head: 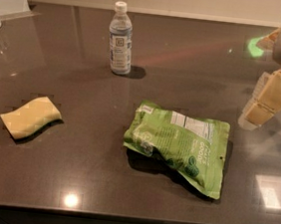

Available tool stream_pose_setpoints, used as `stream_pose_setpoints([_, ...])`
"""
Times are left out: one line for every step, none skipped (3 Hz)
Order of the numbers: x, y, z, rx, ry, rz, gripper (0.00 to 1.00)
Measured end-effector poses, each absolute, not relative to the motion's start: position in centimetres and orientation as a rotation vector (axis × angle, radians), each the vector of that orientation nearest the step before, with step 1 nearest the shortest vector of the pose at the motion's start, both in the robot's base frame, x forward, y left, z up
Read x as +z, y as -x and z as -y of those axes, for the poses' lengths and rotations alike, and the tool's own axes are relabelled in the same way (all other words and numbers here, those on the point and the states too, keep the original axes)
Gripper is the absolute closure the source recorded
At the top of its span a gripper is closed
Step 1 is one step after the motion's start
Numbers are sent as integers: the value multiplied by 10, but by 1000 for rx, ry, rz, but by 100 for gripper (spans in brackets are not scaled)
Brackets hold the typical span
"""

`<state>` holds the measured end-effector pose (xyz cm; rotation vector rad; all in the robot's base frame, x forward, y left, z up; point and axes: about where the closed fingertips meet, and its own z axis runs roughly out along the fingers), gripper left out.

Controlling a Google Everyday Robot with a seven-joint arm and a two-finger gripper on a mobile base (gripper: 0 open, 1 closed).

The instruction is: Pick blue plastic bottle

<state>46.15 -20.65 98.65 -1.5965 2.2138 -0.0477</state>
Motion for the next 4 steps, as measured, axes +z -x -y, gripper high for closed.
stream_pose_setpoints([993,-488,196,7,1479,-2187,0])
stream_pose_setpoints([994,-522,178,89,1380,-2145,0])
stream_pose_setpoints([986,-555,153,166,1341,-2088,0])
stream_pose_setpoints([974,-583,124,238,1318,-2036,0])
